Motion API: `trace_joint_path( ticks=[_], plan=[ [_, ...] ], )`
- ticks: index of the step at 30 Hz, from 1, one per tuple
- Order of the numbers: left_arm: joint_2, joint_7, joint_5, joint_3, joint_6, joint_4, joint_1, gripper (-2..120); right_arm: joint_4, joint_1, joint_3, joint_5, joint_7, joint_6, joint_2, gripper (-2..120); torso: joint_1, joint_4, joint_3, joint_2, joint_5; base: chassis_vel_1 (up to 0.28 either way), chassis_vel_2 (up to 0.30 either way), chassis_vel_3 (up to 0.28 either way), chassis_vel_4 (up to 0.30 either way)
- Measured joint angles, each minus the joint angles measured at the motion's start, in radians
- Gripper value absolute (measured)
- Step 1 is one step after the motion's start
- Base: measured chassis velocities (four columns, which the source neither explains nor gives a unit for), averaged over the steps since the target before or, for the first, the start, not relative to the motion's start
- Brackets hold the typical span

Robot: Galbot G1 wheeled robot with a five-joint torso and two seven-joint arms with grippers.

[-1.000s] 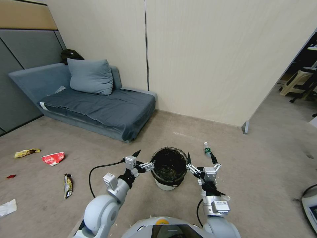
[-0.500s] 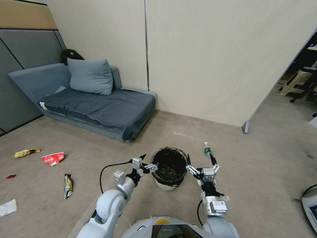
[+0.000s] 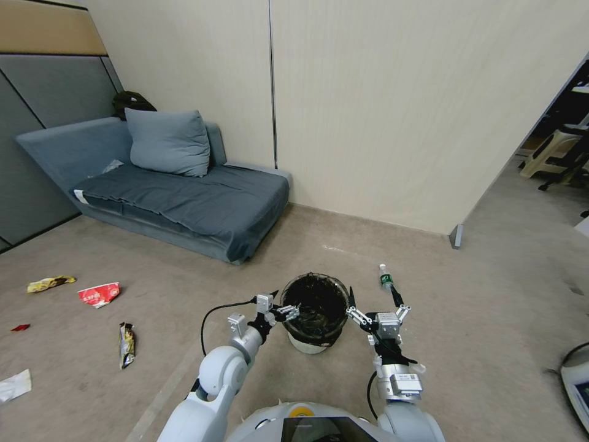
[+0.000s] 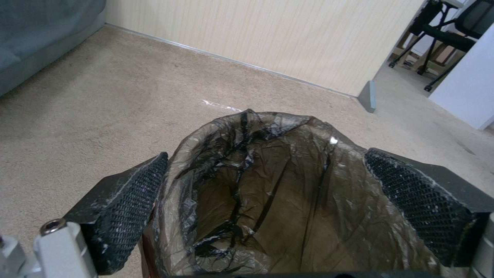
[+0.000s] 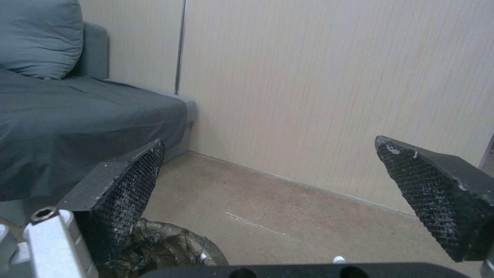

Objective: Pick up the trash bin, then pick up the garbage from the floor and place it into the trash bin.

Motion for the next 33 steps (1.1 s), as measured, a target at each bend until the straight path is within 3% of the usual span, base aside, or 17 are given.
trace_joint_path(
  ticks=[26, 33],
  plan=[
    [-0.039, -0.042, 0.03, -0.008, -0.001, 0.076, -0.03, 99, -0.013, 0.004, 0.0, 0.0, -0.004, 0.011, 0.0, 100, 0.0, 0.0001, 0.0, 0.0, -0.0001, 0.0, 0.0, 0.0, 0.0],
    [-0.042, -0.081, 0.028, -0.007, 0.025, 0.1, -0.058, 99, -0.014, 0.005, 0.001, 0.0, -0.012, 0.011, 0.0, 100, 0.0, 0.0, 0.0, 0.0, -0.0001, 0.0, 0.0, 0.0, 0.0]
  ],
)
